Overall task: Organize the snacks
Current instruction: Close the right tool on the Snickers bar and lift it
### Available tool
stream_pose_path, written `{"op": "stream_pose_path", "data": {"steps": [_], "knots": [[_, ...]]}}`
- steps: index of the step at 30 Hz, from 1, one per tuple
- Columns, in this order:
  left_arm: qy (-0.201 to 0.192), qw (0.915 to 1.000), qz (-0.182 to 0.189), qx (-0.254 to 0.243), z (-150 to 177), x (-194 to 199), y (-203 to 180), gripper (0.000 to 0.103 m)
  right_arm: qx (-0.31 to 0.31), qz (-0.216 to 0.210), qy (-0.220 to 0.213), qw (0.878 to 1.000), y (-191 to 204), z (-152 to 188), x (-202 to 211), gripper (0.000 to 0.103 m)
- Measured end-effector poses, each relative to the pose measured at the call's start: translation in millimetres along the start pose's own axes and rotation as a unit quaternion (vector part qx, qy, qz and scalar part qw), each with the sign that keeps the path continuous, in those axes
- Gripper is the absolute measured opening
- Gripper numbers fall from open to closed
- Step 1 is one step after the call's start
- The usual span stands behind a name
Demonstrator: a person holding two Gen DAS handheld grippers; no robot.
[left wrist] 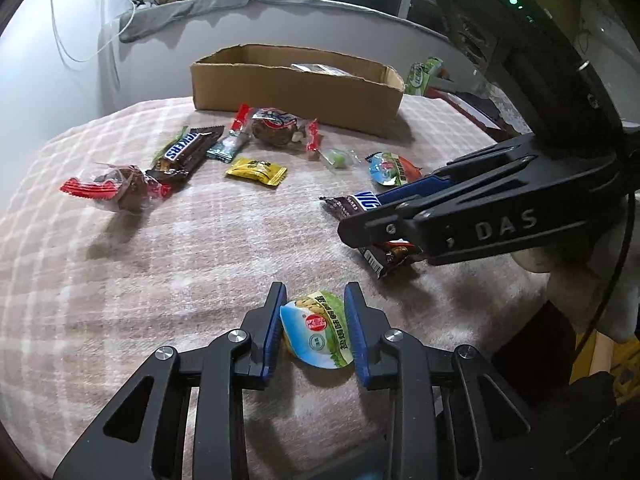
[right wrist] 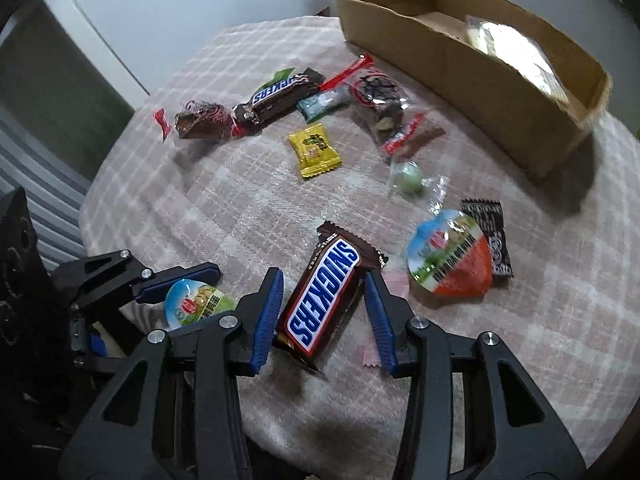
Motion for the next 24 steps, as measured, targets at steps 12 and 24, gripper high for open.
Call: {"op": "stream_pose_path", "data": {"steps": [12,24], "knots": [[-0.008,0.9997,-0.013,-0.018,10.7,6.5,-4.7,0.036,0.027,0.016,0.006,0.999,3.6,6.2,1.5,0.035],[-0.015,0.9998,-0.010,-0.003,-1.9,12.5,9.3,0.025,0.012,0.005,-0.008,1.000,-0.7,7.5,11.1,0.032]]}}
Point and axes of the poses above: each gripper's, at about its wrist camera, not at the fingertips, and x roughly against the way its jaws point, y to its left, z to its underside, the point moved 4 cm from there along -x, roughly the way its jaws point, and after that the axes turned 2 degrees about y, right-handed, at the moved point
